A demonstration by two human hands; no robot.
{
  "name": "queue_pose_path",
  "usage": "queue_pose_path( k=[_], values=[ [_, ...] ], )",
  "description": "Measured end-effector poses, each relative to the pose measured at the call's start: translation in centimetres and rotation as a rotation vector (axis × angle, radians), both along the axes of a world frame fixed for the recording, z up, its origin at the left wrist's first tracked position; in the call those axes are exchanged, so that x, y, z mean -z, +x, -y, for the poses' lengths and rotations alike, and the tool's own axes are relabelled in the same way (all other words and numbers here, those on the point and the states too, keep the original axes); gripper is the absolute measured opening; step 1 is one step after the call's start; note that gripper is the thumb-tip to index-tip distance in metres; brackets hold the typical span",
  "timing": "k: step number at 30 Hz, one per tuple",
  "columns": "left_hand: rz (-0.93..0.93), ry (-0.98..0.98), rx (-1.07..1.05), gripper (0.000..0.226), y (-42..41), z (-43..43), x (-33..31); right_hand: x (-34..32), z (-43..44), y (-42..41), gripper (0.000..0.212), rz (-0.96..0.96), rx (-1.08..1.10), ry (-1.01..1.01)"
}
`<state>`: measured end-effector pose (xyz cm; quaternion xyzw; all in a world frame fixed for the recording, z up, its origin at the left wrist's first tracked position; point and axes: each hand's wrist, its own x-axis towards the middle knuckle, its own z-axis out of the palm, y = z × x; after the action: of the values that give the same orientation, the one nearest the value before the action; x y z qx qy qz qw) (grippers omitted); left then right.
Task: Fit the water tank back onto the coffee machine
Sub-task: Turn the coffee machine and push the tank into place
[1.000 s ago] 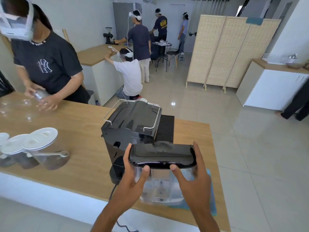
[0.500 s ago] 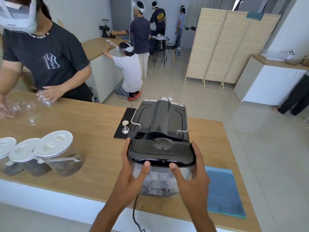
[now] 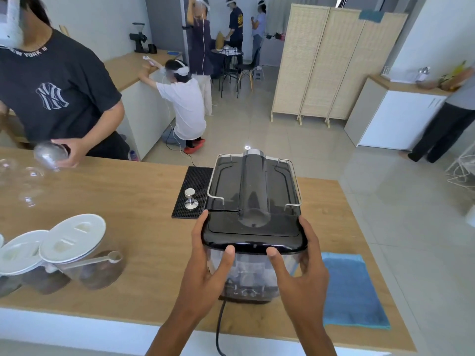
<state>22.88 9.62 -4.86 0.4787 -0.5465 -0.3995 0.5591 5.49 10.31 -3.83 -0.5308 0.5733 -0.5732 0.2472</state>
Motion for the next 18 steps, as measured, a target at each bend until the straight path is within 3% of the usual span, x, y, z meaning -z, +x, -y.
queue_pose_path(
  k=[18],
  values=[
    [0.097, 0.003, -0.048, 0.084, -0.1, 0.8, 0.5, 1.9, 1.0, 0.4, 0.088, 0.028, 0.023, 0.040]
  ],
)
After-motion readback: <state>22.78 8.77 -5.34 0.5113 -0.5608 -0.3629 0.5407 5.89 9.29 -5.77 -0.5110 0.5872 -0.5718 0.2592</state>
